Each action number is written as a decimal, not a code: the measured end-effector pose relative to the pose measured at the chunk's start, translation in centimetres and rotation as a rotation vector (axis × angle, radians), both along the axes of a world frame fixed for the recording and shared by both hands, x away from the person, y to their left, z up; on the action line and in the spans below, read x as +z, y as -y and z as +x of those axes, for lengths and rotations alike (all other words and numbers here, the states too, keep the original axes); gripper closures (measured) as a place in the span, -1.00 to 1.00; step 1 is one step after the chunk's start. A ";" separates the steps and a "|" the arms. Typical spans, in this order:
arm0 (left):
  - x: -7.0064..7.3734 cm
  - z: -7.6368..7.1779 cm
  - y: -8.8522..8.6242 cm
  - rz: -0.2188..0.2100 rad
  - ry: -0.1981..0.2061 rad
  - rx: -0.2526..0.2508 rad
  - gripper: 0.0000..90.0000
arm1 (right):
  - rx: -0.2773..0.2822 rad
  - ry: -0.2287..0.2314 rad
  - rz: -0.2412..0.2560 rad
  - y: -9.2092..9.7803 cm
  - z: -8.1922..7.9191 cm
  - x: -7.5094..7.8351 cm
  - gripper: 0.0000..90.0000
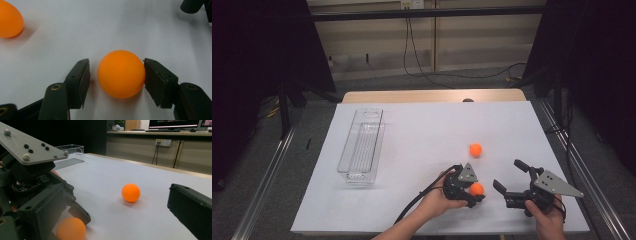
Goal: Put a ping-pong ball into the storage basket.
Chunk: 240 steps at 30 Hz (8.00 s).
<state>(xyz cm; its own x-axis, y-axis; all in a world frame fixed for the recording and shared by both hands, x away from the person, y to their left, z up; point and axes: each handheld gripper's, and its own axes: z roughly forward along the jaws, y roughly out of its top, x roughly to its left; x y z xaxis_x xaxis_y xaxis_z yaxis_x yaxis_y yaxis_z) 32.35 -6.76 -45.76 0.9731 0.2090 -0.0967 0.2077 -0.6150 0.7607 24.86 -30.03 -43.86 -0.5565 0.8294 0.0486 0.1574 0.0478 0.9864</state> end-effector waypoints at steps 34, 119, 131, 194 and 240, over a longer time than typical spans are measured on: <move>0.3 0.2 -0.3 -0.021 -0.116 0.006 0.12 | 0.006 0.001 0.002 0.0 -0.1 0.0 -0.97; 3.4 3.1 -5.5 -0.093 -0.202 0.124 0.13 | 0.012 -0.003 0.003 -0.1 -0.1 0.1 -0.97; 4.4 3.5 -6.5 -0.111 -0.189 0.148 0.13 | 0.013 -0.001 0.001 -0.1 -0.1 0.1 -0.97; 6.1 4.7 -9.6 -0.136 -0.202 0.217 0.13 | 0.017 -0.004 -0.001 -0.2 -0.1 0.1 -0.97; 7.7 5.7 -12.6 -0.152 -0.201 0.286 0.13 | 0.016 -0.004 -0.002 -0.2 -0.1 0.1 -0.97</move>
<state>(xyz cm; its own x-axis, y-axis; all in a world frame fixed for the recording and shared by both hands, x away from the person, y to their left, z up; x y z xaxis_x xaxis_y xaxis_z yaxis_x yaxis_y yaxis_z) 38.05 5.82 -38.06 0.8362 0.4378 -0.3303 0.5087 -0.3941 0.7654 24.73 -29.81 -43.79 -0.5694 0.8206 0.0495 0.1604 0.0518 0.9857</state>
